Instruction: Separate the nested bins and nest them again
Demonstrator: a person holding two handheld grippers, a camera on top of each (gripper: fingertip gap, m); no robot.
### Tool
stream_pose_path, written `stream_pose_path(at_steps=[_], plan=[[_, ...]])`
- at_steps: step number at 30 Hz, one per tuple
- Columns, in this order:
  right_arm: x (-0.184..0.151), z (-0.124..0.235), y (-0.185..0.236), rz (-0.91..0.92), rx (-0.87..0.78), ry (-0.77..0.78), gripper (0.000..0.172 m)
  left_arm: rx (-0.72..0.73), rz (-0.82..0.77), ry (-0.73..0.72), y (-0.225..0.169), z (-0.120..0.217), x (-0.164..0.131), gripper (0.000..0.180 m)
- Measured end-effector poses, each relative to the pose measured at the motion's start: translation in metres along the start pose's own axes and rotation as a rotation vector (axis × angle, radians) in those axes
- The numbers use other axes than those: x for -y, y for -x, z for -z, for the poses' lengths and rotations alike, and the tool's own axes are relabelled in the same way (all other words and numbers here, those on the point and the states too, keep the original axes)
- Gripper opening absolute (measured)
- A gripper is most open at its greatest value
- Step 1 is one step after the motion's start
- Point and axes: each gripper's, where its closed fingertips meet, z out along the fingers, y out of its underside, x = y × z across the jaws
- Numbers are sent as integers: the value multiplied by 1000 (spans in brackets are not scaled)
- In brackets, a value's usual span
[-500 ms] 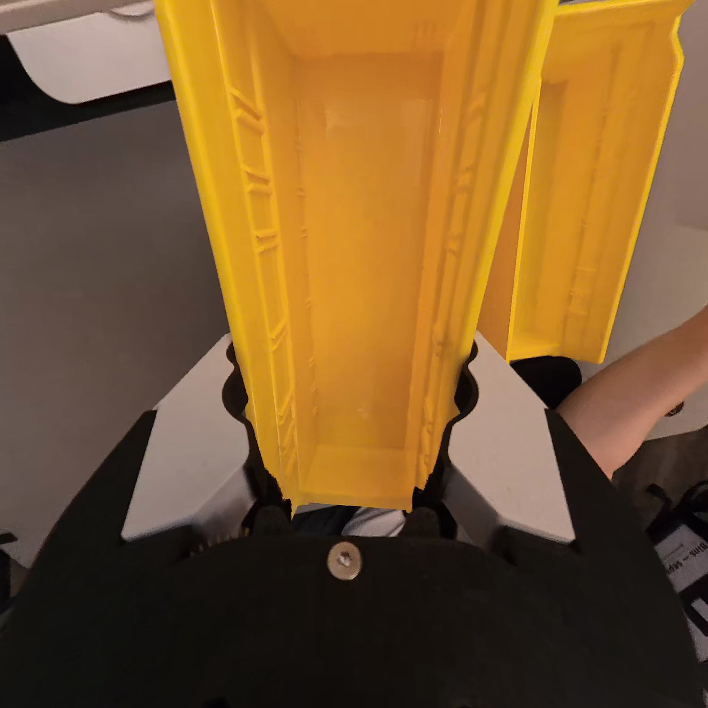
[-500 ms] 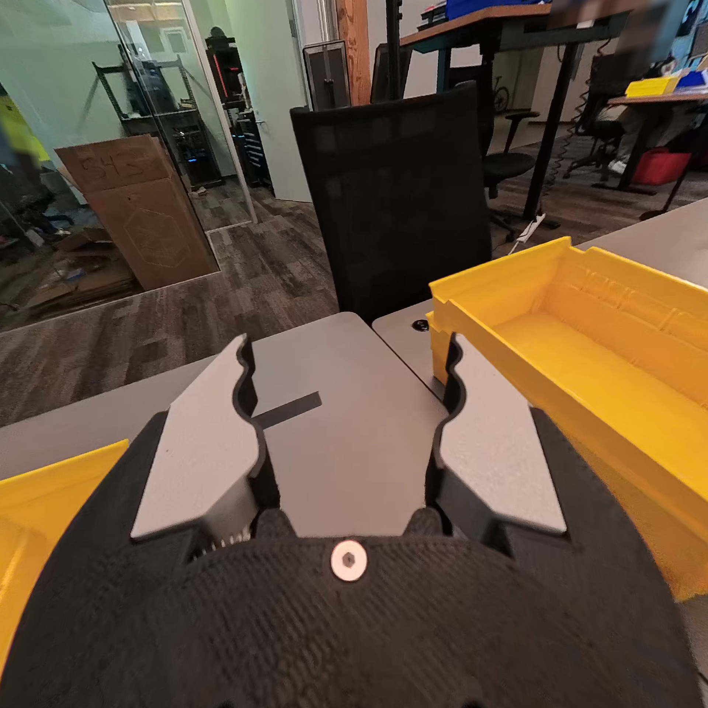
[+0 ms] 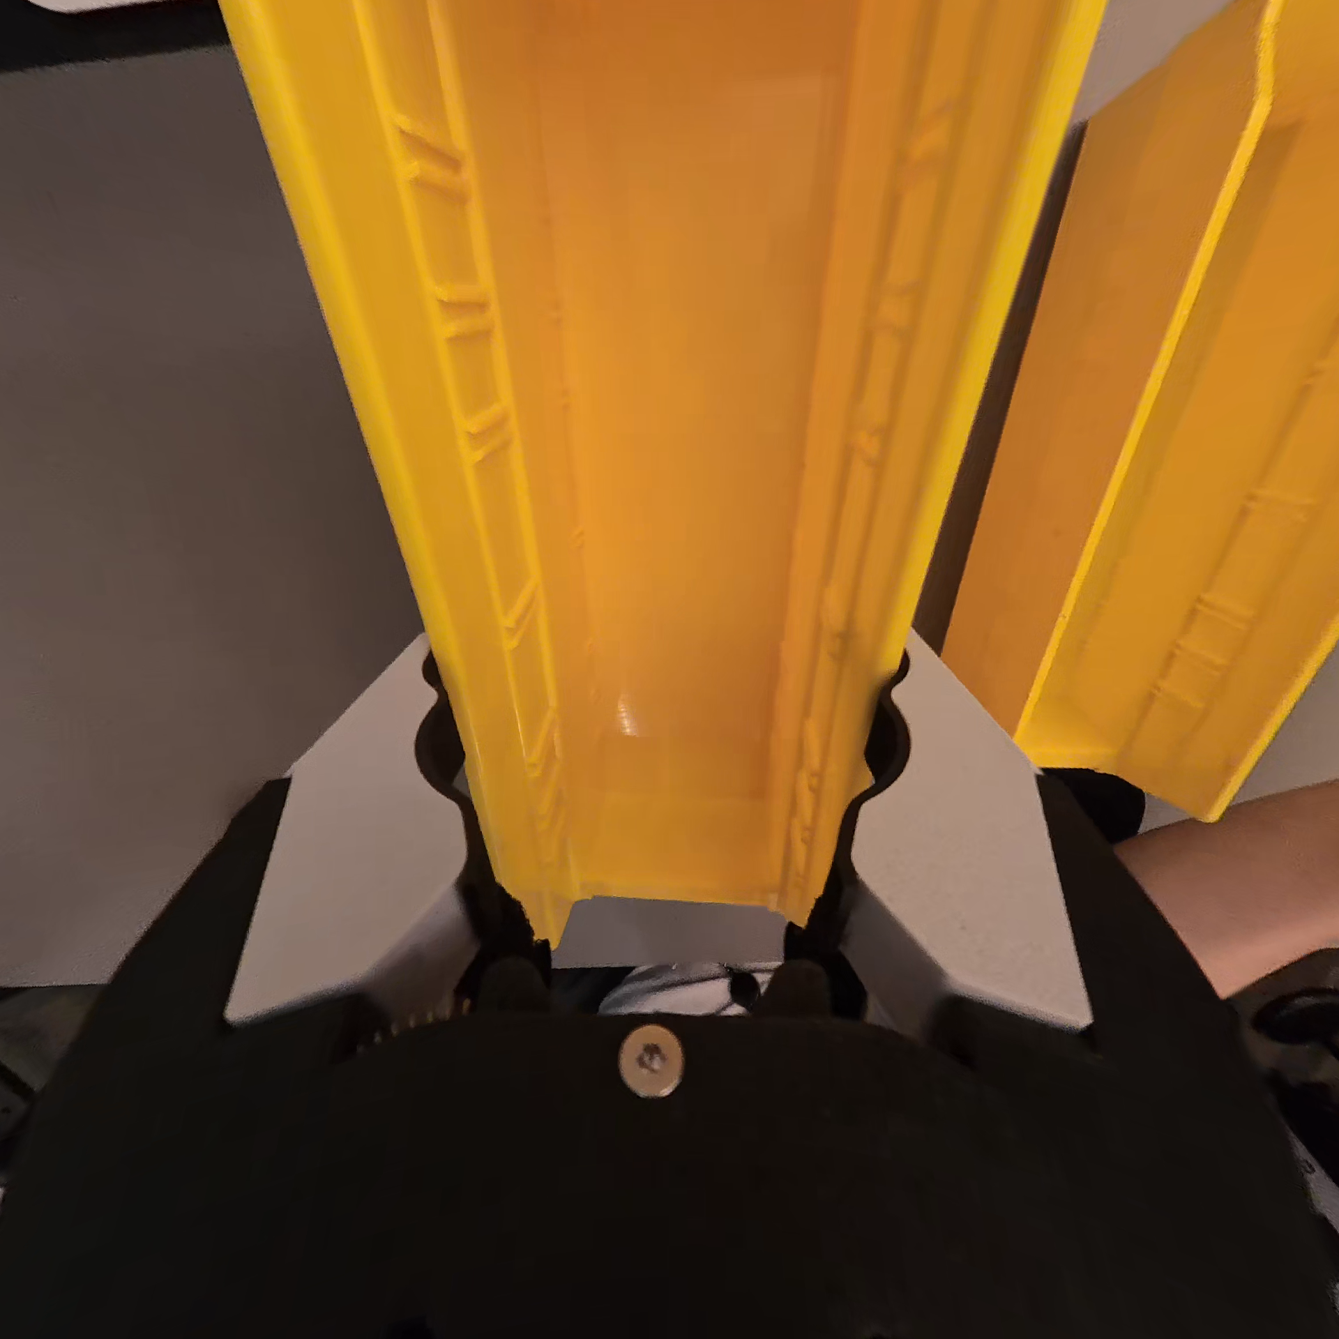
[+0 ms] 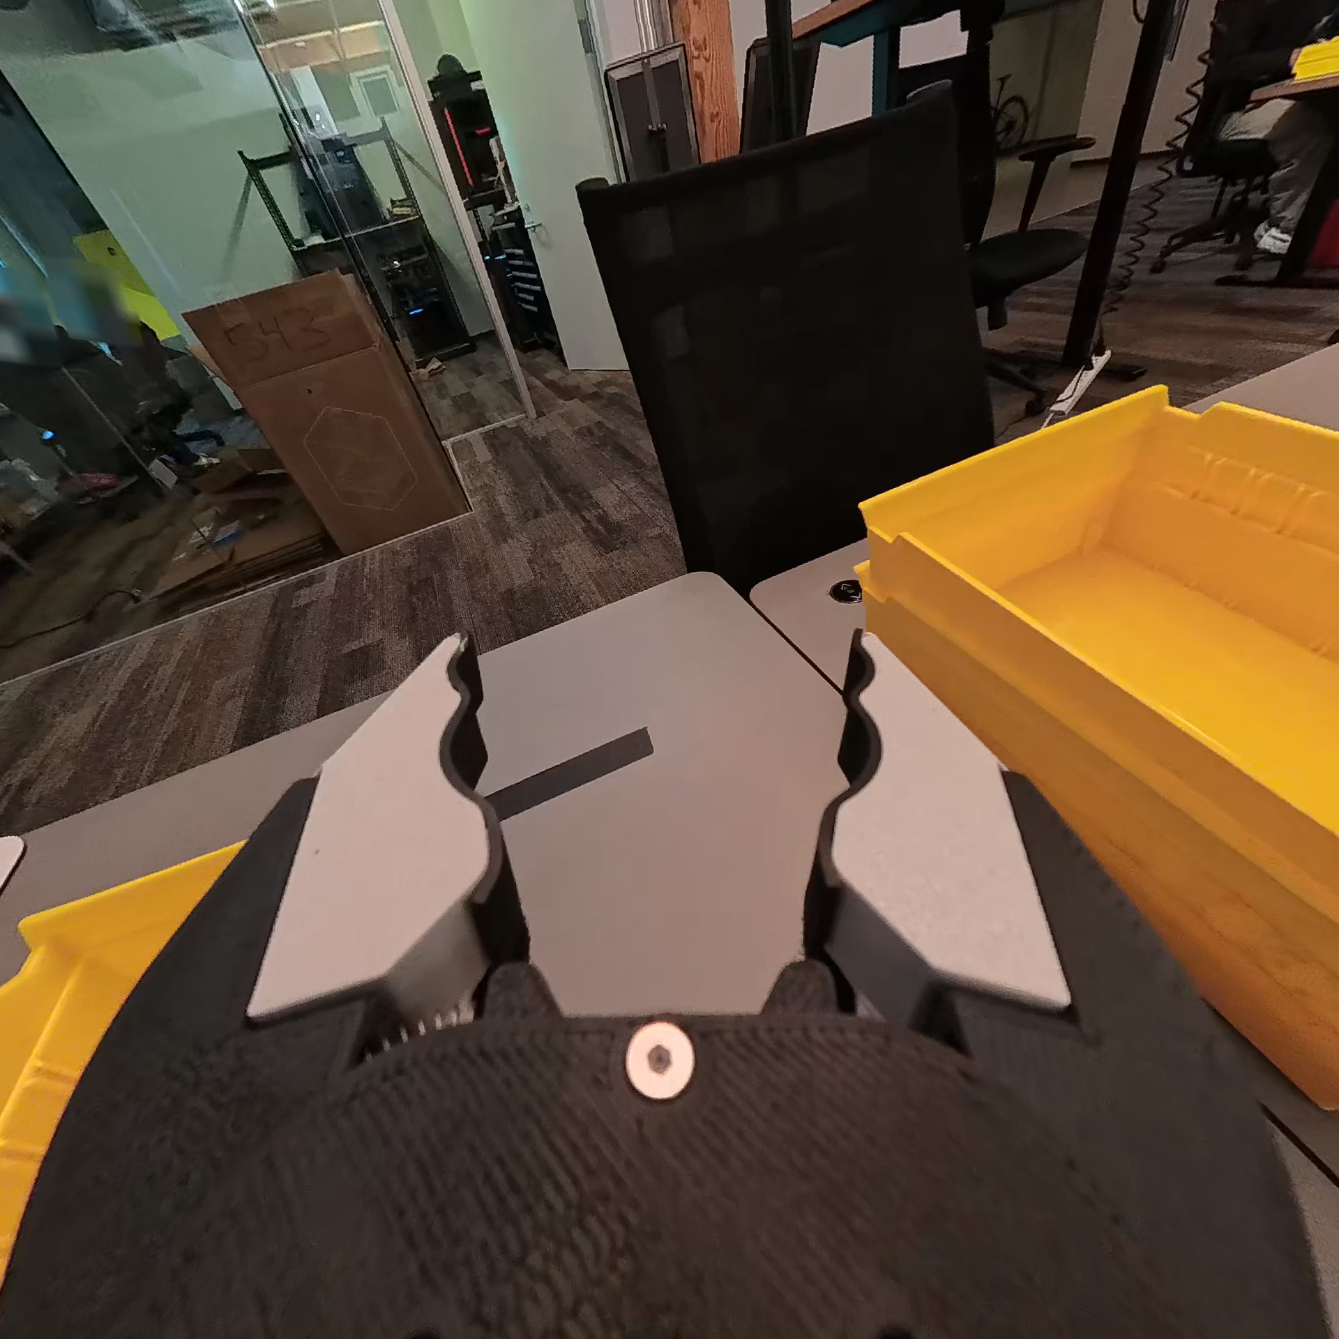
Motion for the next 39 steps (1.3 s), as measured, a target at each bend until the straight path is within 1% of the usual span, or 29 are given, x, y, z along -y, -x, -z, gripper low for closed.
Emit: stream_pose_path(at_steps=[9, 14, 19, 21, 23, 25, 26, 29, 31, 32, 34, 35, 37, 39], plan=[[-4, -2, 5, 10, 14, 11, 101, 35, -10, -23, -5, -35, 8, 117], [-9, -4, 6, 2, 22, 27, 101, 56, -14, -47, -6, -42, 11, 118], [-13, -6, 8, 11, 35, 49, 101, 56, -11, -66, -7, -44, 11, 126], [-14, -7, 10, 21, 41, 55, 101, 46, -37, -66, -8, -44, 10, 129], [-15, -7, 13, 35, 47, 54, 100, 0, -73, -60, -11, -42, 6, 133], [-14, -7, 18, 51, 60, 53, 101, -109, -82, -87, -19, -32, 6, 141], [-13, -6, 20, 63, 65, 50, 101, -158, -93, -112, -20, -25, 6, 141], [-5, -2, 31, 103, 84, 22, 102, -230, -152, -250, -6, 8, 12, 136], [2, 3, 41, 135, 110, 0, 103, -238, -202, -386, 14, 36, 17, 134], [5, 5, 46, 146, 120, -9, 103, -254, -225, -469, 22, 53, 19, 129], [11, 11, 55, 169, 138, -23, 105, -292, -263, -665, 42, 92, 19, 109], [14, 14, 60, 182, 153, -25, 107, -313, -281, -780, 52, 115, 17, 103], [20, 22, 71, 211, 188, -28, 112, -342, -317, -1009, 74, 162, 6, 97], [27, 32, 83, 229, 238, -12, 117, -367, -360, -1246, 96, 207, -12, 94]])
